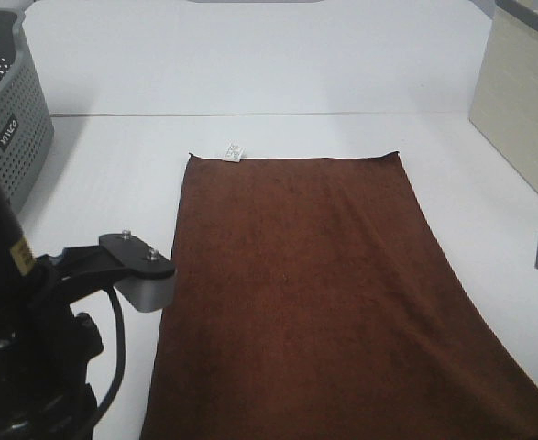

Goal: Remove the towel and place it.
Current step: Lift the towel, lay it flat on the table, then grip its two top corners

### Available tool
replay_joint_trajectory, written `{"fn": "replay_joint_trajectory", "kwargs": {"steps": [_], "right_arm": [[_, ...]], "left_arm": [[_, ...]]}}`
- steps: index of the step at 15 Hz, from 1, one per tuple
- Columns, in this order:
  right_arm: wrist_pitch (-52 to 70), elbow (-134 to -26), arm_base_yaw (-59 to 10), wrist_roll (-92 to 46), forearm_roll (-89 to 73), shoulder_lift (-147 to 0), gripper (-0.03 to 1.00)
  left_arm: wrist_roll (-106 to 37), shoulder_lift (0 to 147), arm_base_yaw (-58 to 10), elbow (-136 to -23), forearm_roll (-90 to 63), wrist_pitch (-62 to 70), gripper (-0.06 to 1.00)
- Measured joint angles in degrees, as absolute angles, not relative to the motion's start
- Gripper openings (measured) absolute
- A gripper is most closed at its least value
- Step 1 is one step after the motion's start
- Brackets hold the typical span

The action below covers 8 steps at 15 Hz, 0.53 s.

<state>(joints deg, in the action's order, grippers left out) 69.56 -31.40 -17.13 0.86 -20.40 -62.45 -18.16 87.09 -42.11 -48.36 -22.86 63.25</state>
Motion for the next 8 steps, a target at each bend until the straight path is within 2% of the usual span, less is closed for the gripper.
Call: {"fn": "replay_joint_trajectory", "kwargs": {"steps": [8], "right_arm": [[63.0,-31.2,-17.1,-2.6,-21.1,-78.3,0.01]], "left_arm": [[-16.8,89.8,-43.1,-48.0,-24.8,61.0,0.00]]}}
